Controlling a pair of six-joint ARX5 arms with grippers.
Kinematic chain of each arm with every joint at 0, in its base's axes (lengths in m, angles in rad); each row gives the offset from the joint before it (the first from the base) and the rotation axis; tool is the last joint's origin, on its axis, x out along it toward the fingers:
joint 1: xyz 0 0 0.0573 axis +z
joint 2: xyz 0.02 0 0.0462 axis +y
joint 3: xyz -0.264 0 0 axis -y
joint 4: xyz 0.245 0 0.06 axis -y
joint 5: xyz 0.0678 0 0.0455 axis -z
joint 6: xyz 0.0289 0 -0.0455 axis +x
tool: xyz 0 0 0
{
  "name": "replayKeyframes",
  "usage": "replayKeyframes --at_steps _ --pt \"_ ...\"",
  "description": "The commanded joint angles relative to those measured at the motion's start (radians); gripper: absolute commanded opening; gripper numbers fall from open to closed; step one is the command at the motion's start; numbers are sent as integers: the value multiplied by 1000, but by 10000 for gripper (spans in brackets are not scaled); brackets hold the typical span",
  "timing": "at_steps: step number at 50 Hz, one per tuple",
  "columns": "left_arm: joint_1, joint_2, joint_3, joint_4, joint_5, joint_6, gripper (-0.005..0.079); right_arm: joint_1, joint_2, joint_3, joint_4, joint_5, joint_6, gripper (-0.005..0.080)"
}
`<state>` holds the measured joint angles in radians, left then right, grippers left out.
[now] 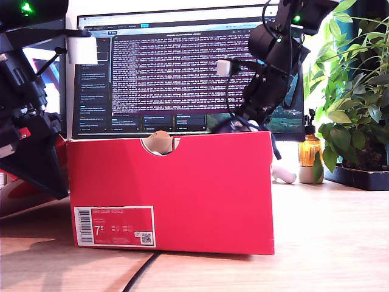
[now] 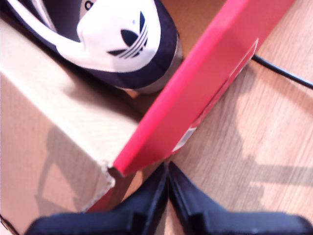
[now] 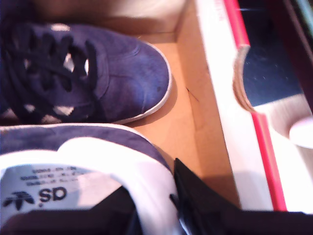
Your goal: Pack the blue shoes by picking the first shoe and placing it inside the red shoebox, left side, then picking and rotating the second shoe and placing it in the shoebox
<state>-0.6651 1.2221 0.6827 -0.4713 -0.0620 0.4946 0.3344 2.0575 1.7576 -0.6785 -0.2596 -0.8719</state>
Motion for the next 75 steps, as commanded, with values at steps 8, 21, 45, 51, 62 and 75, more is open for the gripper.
replayKeyframes --at_steps 8,21,45,51,62,75 --pt "-2 15 8 -2 1 4 -19 3 8 10 16 5 -22 -11" --pt "-2 15 8 -2 1 4 -19 8 24 10 -1 10 -19 -11" --pt "-2 15 8 -3 2 2 -19 51 76 11 39 112 -12 232" --pt "-2 15 8 -2 2 0 -19 64 66 12 42 186 12 258" --pt "-2 15 8 -2 6 0 -19 74 35 98 -34 200 11 255" --pt "-2 15 8 -2 6 0 -19 74 35 281 -277 200 34 255"
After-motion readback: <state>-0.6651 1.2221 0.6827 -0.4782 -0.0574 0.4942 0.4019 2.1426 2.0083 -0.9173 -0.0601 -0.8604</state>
